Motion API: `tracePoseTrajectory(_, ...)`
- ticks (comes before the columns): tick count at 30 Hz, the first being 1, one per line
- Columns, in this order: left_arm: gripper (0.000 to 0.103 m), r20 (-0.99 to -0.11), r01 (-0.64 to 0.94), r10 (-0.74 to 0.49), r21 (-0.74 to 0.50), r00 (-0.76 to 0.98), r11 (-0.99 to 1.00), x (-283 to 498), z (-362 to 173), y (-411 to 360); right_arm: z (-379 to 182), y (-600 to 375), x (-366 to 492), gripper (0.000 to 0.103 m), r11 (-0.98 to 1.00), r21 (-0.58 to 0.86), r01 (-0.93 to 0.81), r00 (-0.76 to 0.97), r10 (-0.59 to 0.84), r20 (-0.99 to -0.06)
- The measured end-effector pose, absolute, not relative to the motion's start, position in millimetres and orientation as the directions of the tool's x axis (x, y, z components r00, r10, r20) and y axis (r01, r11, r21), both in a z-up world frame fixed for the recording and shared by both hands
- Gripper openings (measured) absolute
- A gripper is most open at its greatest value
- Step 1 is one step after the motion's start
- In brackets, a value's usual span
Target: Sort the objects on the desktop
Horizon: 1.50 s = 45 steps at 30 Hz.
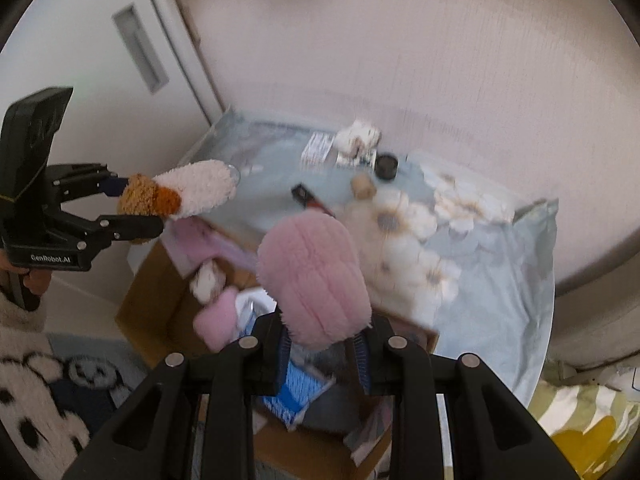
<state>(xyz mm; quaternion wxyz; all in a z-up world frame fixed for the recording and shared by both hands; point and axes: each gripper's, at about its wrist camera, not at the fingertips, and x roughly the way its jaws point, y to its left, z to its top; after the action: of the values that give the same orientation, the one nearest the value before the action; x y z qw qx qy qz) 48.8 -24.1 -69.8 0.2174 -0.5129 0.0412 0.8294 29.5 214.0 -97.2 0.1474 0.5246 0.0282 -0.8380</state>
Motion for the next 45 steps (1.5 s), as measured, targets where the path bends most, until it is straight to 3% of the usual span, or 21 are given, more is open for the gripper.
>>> tracePoseTrajectory(10,0.051,-0.913,-0.362,0.285,-0.171,-0.292,-0.916,71,-112,-13,-135,213,59,0.025,-0.955,0.087,0.284,-0.288,-0.171,-0.942)
tracePoseTrajectory(24,0.051,-0.928,-0.383,0.261,-0.147,-0.266,-0.912,76,-124,0,-146,213,56,0.025,-0.95,0.094,0.299,-0.239,-0.17,-0.956)
tracePoseTrajectory(27,0.062,-0.922,-0.39,0.293,-0.18,-0.253,-0.903,76,-122,1,-149,212,53,0.033,-0.947,0.097,0.307,-0.215,-0.168,-0.962)
tracePoseTrajectory(29,0.092,-0.921,-0.389,0.299,-0.187,-0.25,-0.902,75,-121,3,-152,210,52,0.053,-0.948,0.072,0.31,-0.211,-0.143,-0.967)
tracePoseTrajectory(30,0.097,-0.919,-0.39,0.299,-0.185,-0.257,-0.902,75,-120,4,-154,210,51,0.056,-0.949,0.06,0.309,-0.204,-0.128,-0.971)
tracePoseTrajectory(31,0.099,-0.915,-0.392,0.301,-0.182,-0.268,-0.902,75,-117,5,-155,209,50,0.06,-0.949,0.056,0.309,-0.194,-0.12,-0.974)
tracePoseTrajectory(45,0.099,-0.918,-0.388,0.29,-0.172,-0.27,-0.905,70,-116,7,-153,213,49,0.06,-0.949,0.072,0.308,-0.201,-0.139,-0.97)
